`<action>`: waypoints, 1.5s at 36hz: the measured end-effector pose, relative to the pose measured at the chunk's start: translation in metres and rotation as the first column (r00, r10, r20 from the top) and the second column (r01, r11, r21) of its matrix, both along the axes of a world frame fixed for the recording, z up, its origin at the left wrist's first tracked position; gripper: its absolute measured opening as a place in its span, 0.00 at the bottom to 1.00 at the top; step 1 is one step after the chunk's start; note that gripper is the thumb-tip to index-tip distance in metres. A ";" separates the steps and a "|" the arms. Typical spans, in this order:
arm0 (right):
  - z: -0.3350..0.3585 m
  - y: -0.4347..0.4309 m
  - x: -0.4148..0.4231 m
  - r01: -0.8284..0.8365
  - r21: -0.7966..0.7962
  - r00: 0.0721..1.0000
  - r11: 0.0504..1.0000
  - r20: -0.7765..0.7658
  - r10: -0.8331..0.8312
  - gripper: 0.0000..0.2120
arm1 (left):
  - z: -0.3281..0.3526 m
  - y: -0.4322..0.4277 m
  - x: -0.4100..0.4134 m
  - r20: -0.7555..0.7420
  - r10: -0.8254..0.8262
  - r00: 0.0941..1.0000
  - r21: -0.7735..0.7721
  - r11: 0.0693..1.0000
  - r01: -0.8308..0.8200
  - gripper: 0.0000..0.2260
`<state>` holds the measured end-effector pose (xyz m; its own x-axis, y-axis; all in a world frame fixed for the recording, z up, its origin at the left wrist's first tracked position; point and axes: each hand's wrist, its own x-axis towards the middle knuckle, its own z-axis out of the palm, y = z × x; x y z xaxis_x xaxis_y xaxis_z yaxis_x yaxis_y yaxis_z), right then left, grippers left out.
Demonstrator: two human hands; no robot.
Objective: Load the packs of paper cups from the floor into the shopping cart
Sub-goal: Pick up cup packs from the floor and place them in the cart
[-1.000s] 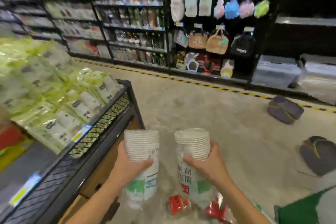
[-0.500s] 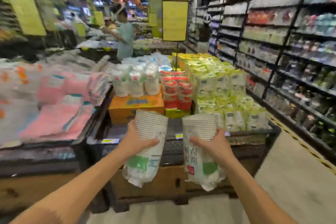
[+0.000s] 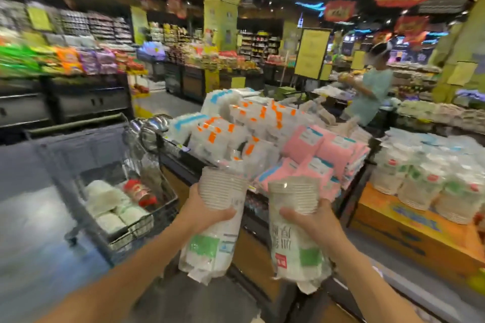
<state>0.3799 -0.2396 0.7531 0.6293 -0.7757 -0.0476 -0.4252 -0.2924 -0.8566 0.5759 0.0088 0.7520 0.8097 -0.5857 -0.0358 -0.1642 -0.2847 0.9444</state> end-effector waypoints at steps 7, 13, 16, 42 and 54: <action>0.010 0.071 0.143 -0.193 -0.047 0.981 0.980 0.006 0.194 0.38 | -0.010 0.078 0.094 -0.012 0.224 0.975 0.023 0.974 -0.223 0.60; -0.002 0.091 0.251 -0.347 -0.052 0.938 0.937 -0.036 0.345 0.47 | -0.036 0.103 0.164 -0.023 0.322 0.946 0.033 0.946 -0.322 0.59; -0.011 0.090 0.307 -0.414 -0.034 0.910 0.910 -0.058 0.412 0.55 | -0.051 0.106 0.198 -0.036 0.387 0.921 0.066 0.921 -0.384 0.57; -0.087 0.160 0.704 -0.681 0.123 0.666 0.722 -0.305 0.681 0.55 | -0.129 0.163 0.481 -0.234 0.718 0.655 0.106 0.689 -0.717 0.55; -0.167 0.196 0.804 -0.600 0.157 0.658 0.785 -0.461 0.596 0.60 | -0.211 0.167 0.579 -0.361 0.777 0.515 0.231 0.610 -0.758 0.57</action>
